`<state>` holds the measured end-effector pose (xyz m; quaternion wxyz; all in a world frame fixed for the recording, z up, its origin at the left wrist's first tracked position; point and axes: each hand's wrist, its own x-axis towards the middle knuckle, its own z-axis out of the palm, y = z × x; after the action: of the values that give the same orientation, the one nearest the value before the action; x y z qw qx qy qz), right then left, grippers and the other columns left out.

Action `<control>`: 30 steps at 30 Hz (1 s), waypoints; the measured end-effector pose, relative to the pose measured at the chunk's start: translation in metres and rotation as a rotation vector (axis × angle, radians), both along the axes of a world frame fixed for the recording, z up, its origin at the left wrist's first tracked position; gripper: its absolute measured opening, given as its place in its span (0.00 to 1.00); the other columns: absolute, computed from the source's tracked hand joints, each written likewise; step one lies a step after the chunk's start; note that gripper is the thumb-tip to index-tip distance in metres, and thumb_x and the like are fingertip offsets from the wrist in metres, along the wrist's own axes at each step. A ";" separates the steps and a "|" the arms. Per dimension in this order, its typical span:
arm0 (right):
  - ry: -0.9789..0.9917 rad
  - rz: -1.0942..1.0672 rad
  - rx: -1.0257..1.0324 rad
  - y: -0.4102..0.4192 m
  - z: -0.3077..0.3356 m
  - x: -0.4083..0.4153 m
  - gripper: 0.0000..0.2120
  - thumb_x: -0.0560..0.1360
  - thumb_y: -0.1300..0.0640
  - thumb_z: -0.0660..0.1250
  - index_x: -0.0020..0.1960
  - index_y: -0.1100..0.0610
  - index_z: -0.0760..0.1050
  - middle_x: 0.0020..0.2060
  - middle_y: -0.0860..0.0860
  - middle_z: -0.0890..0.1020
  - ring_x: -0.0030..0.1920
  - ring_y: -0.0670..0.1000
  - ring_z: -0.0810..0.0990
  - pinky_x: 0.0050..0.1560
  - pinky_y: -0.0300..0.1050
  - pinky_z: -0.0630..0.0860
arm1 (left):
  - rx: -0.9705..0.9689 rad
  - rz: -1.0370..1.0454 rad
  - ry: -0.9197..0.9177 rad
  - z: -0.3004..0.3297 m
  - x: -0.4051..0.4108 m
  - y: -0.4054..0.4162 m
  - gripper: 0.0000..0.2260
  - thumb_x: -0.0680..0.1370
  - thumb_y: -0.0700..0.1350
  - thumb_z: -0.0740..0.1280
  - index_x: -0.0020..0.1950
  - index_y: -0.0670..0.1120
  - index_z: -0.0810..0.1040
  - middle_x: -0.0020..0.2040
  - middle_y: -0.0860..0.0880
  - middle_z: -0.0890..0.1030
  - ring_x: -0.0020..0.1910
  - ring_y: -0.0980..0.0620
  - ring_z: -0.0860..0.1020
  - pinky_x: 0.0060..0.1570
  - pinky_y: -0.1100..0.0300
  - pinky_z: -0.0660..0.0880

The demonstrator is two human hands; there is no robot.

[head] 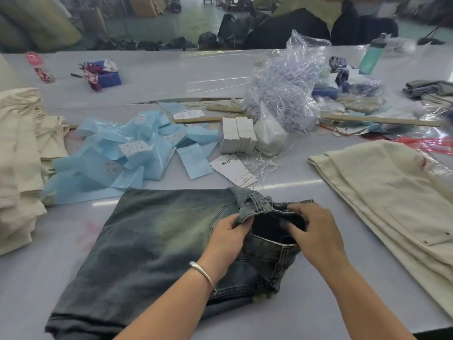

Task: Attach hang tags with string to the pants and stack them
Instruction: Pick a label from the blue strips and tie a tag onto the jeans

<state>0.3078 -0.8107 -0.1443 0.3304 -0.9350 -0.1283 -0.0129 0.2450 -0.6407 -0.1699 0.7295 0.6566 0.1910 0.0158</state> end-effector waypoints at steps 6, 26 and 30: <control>0.189 0.119 0.298 0.016 0.015 0.010 0.09 0.74 0.64 0.68 0.36 0.55 0.79 0.30 0.52 0.81 0.34 0.50 0.78 0.36 0.43 0.71 | 0.929 0.298 -0.309 -0.005 -0.018 0.018 0.15 0.69 0.46 0.76 0.48 0.51 0.72 0.50 0.54 0.75 0.49 0.56 0.72 0.52 0.73 0.66; 0.361 0.265 0.417 0.055 0.028 -0.023 0.09 0.73 0.61 0.70 0.34 0.58 0.82 0.32 0.57 0.82 0.33 0.47 0.76 0.40 0.43 0.73 | -0.049 0.076 0.106 0.020 -0.031 0.021 0.10 0.74 0.34 0.65 0.37 0.43 0.83 0.38 0.48 0.83 0.37 0.58 0.79 0.37 0.70 0.74; 0.344 0.248 0.452 0.052 0.028 -0.020 0.08 0.74 0.62 0.69 0.37 0.57 0.83 0.33 0.56 0.83 0.34 0.48 0.77 0.41 0.45 0.74 | -0.094 0.077 0.062 0.017 -0.032 0.020 0.09 0.73 0.33 0.66 0.37 0.43 0.82 0.38 0.48 0.82 0.37 0.58 0.79 0.40 0.68 0.74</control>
<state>0.2879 -0.7587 -0.1165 0.5459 -0.8035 -0.1776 0.1576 0.2131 -0.6212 -0.1528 0.7521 0.6139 0.2393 0.0144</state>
